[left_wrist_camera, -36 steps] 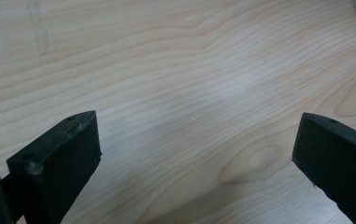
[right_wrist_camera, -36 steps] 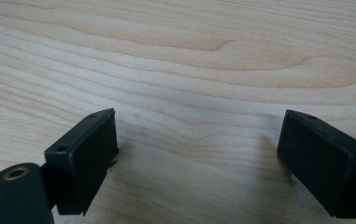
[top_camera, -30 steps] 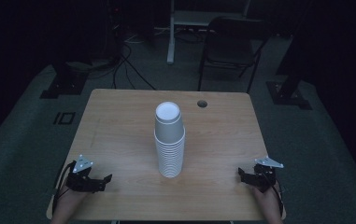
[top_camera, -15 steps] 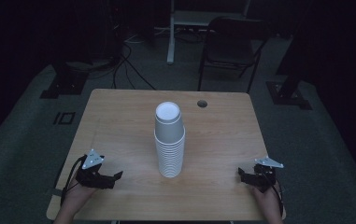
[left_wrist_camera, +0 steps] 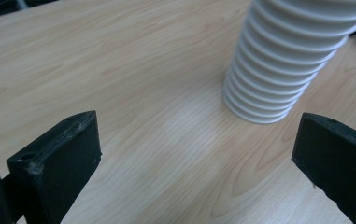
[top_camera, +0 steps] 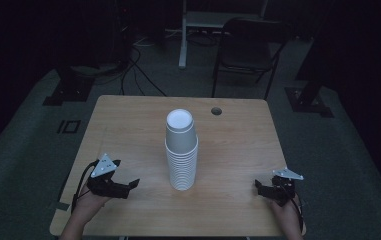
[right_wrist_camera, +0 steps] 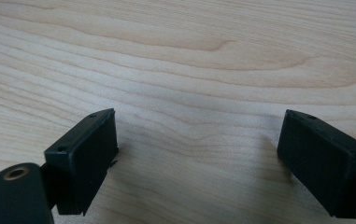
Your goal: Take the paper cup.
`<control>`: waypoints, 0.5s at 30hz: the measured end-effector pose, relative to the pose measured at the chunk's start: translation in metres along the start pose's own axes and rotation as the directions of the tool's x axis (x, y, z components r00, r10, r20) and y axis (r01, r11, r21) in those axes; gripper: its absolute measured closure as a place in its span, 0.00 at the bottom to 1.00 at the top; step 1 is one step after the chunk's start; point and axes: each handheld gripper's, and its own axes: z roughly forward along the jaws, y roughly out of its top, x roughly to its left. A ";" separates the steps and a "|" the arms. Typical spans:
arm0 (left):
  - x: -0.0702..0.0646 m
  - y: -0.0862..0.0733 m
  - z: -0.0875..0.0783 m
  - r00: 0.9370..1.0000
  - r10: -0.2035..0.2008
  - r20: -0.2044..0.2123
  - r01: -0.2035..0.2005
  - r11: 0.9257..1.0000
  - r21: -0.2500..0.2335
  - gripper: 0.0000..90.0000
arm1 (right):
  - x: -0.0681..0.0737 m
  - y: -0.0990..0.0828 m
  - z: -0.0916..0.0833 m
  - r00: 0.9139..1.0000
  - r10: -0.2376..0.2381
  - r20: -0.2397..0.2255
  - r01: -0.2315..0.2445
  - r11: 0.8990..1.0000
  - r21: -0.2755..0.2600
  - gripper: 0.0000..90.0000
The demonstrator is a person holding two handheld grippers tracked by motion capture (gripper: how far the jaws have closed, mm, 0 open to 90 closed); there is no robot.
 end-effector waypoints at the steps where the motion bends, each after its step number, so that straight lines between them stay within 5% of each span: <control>1: -0.002 0.002 0.000 1.000 0.004 0.002 -0.004 1.000 -0.004 0.02 | 0.000 0.000 0.000 1.000 0.002 0.000 -0.002 1.000 0.000 0.13; 15: -0.020 0.028 0.013 0.996 0.062 0.058 -0.061 0.998 -0.025 0.02 | 0.000 0.000 0.000 1.000 0.000 0.000 0.000 1.000 0.000 0.13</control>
